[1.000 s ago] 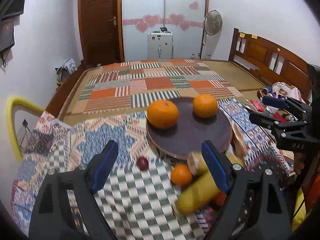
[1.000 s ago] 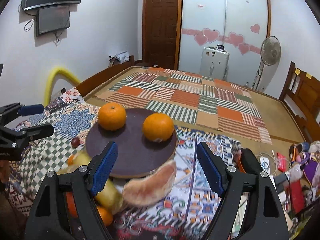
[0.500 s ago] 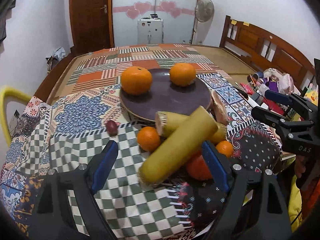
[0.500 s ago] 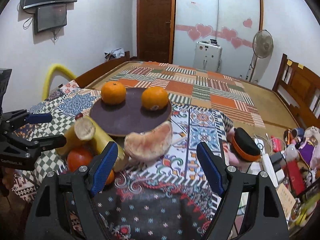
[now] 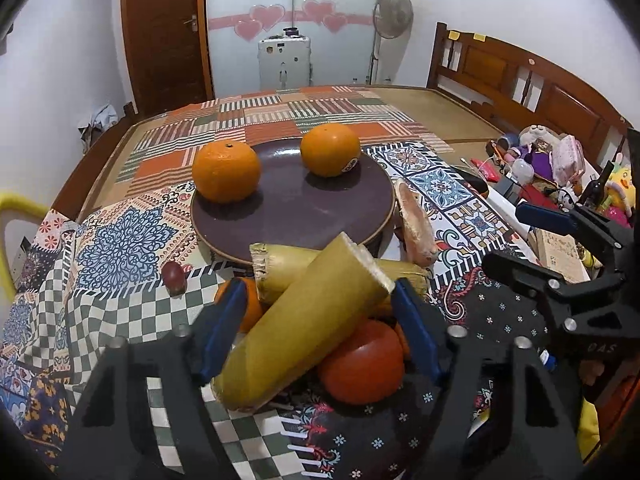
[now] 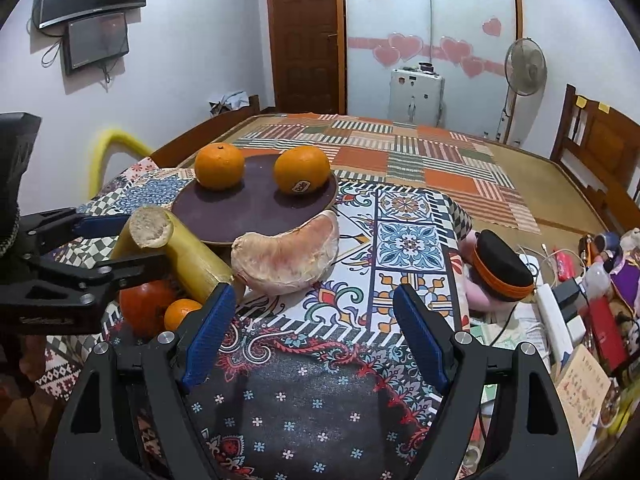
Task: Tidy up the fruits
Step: 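Reach the left tool to the yellow cylinder and grasp it, then lift the yellow cylinder with the left tool while the right tool reaches the tomato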
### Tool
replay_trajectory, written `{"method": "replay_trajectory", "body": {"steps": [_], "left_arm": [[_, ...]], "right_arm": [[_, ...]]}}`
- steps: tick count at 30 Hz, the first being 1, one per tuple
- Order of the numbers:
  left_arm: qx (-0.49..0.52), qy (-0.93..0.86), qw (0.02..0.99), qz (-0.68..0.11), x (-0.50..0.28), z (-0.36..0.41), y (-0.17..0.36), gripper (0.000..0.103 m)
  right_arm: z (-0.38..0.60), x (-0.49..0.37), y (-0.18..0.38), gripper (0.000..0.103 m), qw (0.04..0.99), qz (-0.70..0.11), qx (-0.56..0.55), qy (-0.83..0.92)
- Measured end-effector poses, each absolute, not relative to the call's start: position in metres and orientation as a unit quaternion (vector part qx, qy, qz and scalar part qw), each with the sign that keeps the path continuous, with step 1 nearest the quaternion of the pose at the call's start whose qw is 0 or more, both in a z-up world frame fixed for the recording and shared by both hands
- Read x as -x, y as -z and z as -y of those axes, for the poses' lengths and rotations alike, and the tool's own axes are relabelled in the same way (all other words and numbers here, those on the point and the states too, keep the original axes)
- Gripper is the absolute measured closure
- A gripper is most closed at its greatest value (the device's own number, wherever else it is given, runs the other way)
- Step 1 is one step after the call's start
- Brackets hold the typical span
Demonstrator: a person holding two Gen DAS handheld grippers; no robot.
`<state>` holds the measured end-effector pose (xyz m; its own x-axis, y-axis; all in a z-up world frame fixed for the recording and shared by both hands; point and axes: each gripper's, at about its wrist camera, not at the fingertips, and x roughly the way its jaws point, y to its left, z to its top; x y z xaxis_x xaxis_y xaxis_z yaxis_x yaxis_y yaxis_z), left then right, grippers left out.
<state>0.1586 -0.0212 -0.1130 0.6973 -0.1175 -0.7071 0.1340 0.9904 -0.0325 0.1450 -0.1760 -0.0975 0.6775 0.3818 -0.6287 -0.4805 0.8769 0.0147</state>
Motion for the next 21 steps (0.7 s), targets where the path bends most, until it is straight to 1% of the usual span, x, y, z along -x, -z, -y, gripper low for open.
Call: {"method": "replay_trajectory", "body": {"steps": [1,3,8,14,17,21], "left_arm": [[-0.008,0.071,0.921,-0.384,-0.159,0.021,0.113,0.039],[0.000,0.076,0.921,-0.382,-0.159,0.019,0.113,0.044],[-0.014,0.064,0.929,-0.364,-0.150,0.018,0.104,0.053],[0.017,0.049,0.937,-0.346,-0.128,-0.014,0.086,0.063],[0.039,0.049,0.938,-0.340,-0.118,-0.033,0.082,0.064],[0.039,0.041,0.938,-0.342,-0.115,-0.040,0.086,0.065]], "right_arm": [[0.175,-0.145,0.097,0.024,0.913,-0.324,0.076,-0.238],[0.174,-0.143,0.095,0.024,0.913,-0.320,0.076,-0.242],[0.169,-0.139,0.090,0.024,0.912,-0.316,0.068,-0.252],[0.160,-0.131,0.086,0.024,0.911,-0.308,0.069,-0.265],[0.155,-0.131,0.085,0.024,0.910,-0.307,0.069,-0.270],[0.145,-0.129,0.085,0.024,0.907,-0.308,0.068,-0.279]]}}
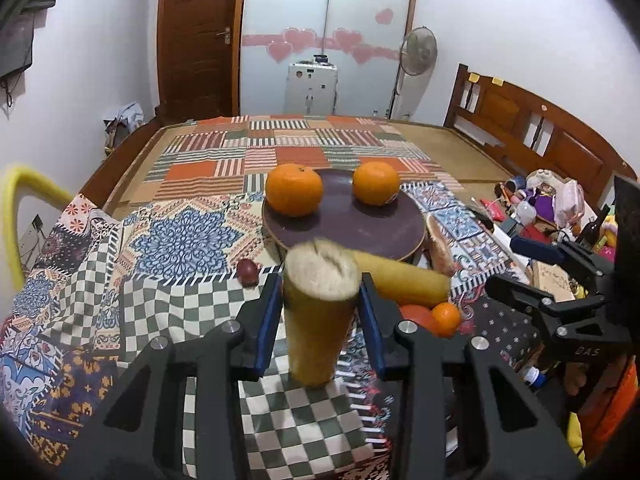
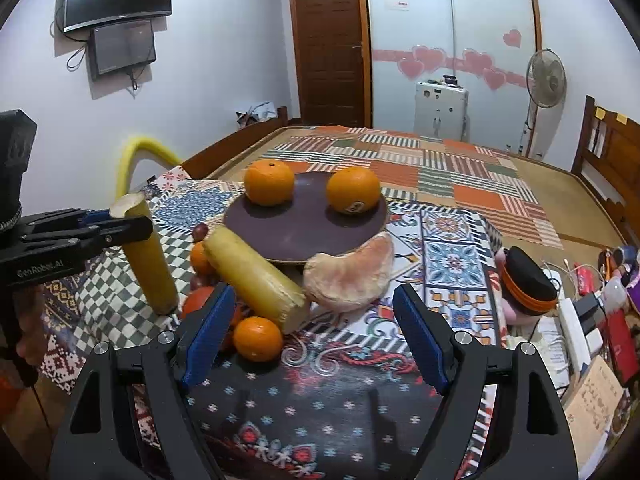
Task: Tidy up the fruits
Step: 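Lift the yellow cylinder with the left tool while the right tool reaches the tomato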
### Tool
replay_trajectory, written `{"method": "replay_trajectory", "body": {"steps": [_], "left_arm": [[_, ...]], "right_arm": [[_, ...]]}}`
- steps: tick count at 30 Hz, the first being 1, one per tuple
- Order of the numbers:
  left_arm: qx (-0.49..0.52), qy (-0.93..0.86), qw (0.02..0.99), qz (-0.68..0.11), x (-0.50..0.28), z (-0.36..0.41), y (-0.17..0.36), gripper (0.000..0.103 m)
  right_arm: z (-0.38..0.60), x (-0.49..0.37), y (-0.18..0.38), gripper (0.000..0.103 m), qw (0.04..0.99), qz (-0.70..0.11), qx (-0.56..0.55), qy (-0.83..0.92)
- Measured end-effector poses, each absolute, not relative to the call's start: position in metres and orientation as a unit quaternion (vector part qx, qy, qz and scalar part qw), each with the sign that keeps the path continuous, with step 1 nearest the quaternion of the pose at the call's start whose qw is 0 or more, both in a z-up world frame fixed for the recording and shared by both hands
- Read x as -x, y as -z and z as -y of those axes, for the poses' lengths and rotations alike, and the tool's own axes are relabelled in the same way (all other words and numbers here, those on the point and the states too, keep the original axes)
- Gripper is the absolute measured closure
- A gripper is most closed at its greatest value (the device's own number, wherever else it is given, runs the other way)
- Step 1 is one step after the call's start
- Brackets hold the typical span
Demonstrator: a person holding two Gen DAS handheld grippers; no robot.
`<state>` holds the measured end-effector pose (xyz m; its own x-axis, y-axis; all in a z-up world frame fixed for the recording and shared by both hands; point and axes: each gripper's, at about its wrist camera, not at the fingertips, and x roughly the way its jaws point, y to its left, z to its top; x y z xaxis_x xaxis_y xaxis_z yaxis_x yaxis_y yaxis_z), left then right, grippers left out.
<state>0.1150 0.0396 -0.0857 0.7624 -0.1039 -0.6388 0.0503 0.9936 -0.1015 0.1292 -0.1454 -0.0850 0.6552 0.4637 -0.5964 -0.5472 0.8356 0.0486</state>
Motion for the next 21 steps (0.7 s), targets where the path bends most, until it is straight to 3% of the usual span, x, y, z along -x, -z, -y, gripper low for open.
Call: {"method": "replay_trajectory", "body": {"steps": [4,10,16,21], "left_arm": [[0.045,0.051,0.928,-0.365,-0.121,-0.037,0.107,0.066],[0.036,0.043,0.932,-0.358,-0.129,-0.036,0.116,0.075],[0.020,0.057,0.925,-0.375,-0.137,-0.038,0.112,0.075],[0.024,0.070,0.920,-0.386,-0.151,-0.041,0.109,0.068]], "right_arm": [[0.138,-0.126,0.086,0.024,0.905,-0.307,0.074,-0.286],[0.134,-0.125,0.088,0.024,0.902,-0.308,0.081,-0.292],[0.128,-0.129,0.094,0.024,0.898,-0.314,0.079,-0.297],[0.125,-0.132,0.097,0.024,0.896,-0.317,0.072,-0.304]]}}
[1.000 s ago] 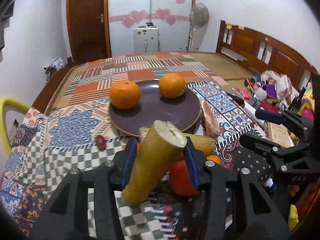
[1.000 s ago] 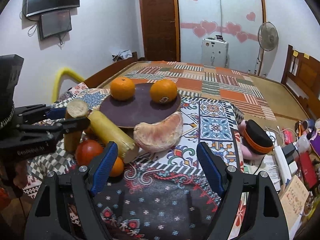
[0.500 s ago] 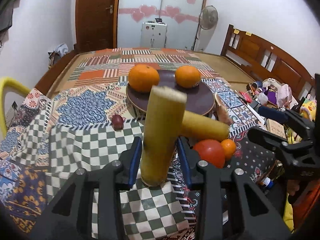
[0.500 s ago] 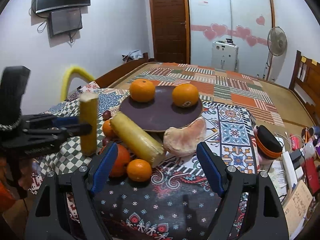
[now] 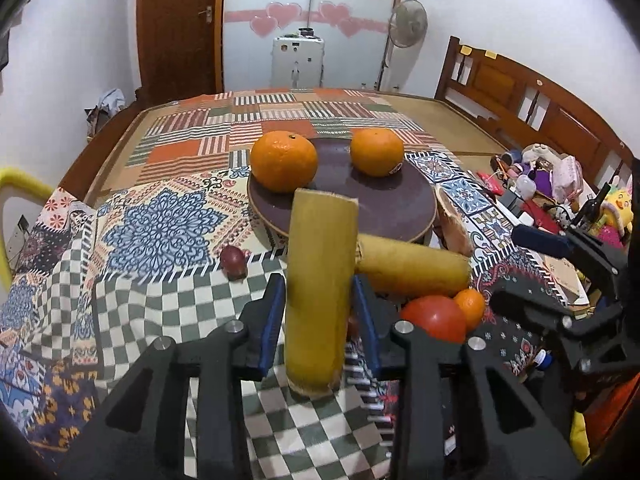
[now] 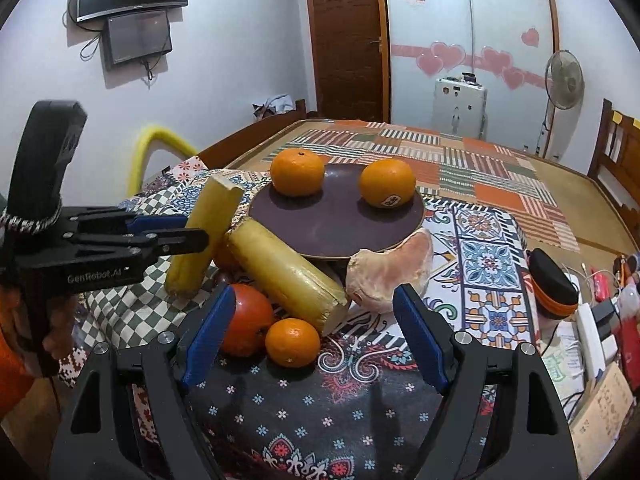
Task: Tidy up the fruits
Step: 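Lift the yellow cylinder with the left tool while the right tool reaches the tomato, then carry the cylinder with the left tool while the right tool lifts the red tomato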
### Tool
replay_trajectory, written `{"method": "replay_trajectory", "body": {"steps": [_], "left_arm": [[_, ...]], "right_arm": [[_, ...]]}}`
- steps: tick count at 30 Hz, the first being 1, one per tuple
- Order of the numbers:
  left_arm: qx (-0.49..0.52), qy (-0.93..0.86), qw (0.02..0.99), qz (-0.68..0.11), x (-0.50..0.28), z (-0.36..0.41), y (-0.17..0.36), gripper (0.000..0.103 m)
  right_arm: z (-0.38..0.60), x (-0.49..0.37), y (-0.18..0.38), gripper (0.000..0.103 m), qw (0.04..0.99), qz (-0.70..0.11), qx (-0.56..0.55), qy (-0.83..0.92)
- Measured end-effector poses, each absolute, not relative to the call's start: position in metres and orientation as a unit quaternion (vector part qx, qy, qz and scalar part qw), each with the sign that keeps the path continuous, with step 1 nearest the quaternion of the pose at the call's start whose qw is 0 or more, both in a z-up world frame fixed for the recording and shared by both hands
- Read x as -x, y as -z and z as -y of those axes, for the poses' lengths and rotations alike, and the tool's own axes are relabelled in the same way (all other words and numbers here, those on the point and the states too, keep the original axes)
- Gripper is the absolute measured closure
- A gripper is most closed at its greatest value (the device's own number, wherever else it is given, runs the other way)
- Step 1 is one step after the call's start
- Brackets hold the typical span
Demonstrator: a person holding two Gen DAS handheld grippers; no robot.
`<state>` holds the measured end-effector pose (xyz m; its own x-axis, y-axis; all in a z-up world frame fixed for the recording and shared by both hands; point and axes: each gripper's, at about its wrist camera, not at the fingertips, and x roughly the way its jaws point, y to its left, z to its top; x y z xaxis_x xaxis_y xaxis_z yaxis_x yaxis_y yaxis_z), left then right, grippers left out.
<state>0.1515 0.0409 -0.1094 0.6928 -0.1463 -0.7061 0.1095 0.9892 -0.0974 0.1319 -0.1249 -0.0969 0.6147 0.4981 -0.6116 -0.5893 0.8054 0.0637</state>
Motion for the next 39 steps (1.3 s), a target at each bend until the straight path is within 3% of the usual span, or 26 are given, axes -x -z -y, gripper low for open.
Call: {"method": "replay_trajectory", "body": {"steps": [15,26,39], "left_arm": [[0.023,0.053,0.923,-0.382,-0.154,-0.050,0.118,0.068],[0.035,0.062,0.933,-0.351,-0.093,-0.066,0.094,0.069],[0.043,0.064,0.932,-0.355,-0.072,-0.074,0.107,0.069]], "right_arm": [[0.112,-0.121,0.102,0.025,0.886,-0.322,0.070,-0.326],[0.082,-0.115,0.110,0.043,0.874,-0.335,0.088,-0.342],[0.059,-0.118,0.120,0.047,0.874,-0.342,0.129,-0.320]]}}
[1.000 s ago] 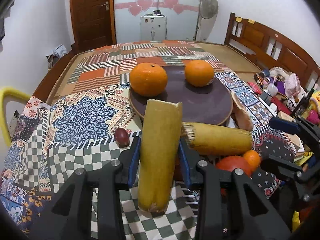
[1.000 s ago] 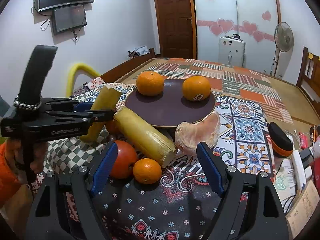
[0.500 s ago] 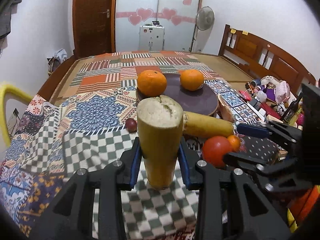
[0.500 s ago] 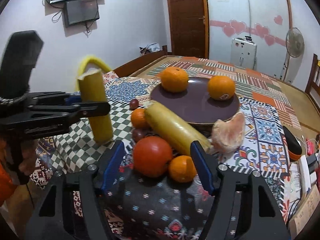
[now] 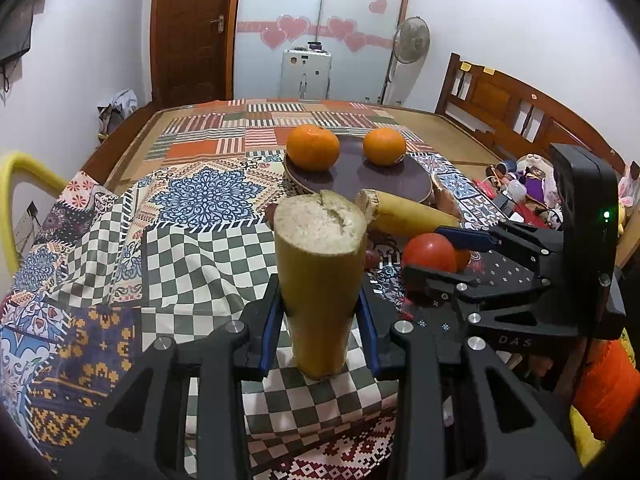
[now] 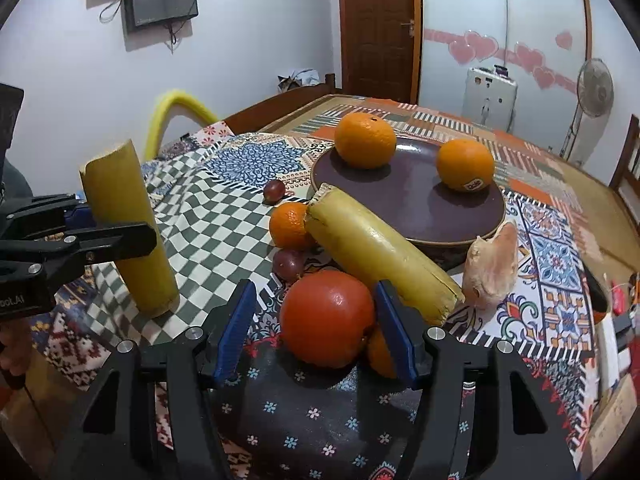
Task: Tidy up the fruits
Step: 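Carry the cylinder with the left tool while the right tool lifts the red tomato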
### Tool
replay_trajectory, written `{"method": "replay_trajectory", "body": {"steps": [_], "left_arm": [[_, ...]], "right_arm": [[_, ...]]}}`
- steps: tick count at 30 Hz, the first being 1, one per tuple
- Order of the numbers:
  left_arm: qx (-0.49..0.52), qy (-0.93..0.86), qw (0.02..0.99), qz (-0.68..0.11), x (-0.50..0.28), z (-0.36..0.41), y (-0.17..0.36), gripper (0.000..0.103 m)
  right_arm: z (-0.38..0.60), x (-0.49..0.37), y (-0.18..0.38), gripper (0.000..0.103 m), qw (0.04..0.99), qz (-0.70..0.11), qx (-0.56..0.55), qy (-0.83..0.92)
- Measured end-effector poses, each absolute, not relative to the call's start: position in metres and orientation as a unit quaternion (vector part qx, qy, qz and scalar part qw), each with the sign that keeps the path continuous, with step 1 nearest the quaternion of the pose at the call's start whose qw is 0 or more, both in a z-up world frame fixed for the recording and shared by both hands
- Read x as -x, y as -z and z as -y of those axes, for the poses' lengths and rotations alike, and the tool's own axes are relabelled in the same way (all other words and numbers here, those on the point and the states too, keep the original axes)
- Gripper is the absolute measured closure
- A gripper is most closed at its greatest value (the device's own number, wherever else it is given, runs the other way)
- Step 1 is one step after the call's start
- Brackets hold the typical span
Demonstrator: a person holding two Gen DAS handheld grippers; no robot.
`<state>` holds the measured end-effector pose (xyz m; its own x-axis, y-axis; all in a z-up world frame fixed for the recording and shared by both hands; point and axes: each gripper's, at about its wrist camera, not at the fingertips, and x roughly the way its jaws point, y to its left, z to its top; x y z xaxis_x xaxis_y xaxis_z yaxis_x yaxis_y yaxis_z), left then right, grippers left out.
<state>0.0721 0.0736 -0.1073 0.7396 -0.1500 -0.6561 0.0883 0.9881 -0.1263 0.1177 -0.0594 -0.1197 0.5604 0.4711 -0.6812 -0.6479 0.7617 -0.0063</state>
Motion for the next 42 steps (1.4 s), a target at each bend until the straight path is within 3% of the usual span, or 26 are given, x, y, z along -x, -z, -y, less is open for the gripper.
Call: {"method": "replay_trajectory", "body": {"steps": [4,6,16,29,42], "left_arm": [[0.044,0.067,0.932,-0.353,-0.073,-0.073,0.109,0.069],[0.044,0.066,0.932,-0.354,-0.074,-0.074,0.109,0.069],[0.047,0.072,0.937,-0.338,-0.082,-0.069,0.092,0.069],[0.035,0.079,0.953,-0.290,-0.105,-0.051,0.054,0.069],[0.032,0.086,0.958,-0.271,-0.152,-0.040,0.042,0.069]], "right_arm": [[0.056,-0.117,0.120,0.060,0.880,-0.336,0.152,-0.300],[0.061,-0.121,0.118,0.061,0.877,-0.345,0.136,-0.306],[0.077,-0.119,0.102,0.062,0.878,-0.340,0.088,-0.325],[0.105,-0.135,0.041,0.062,0.909,-0.272,0.060,-0.309],[0.118,-0.166,0.038,0.062,0.919,-0.257,0.049,-0.294]]}}
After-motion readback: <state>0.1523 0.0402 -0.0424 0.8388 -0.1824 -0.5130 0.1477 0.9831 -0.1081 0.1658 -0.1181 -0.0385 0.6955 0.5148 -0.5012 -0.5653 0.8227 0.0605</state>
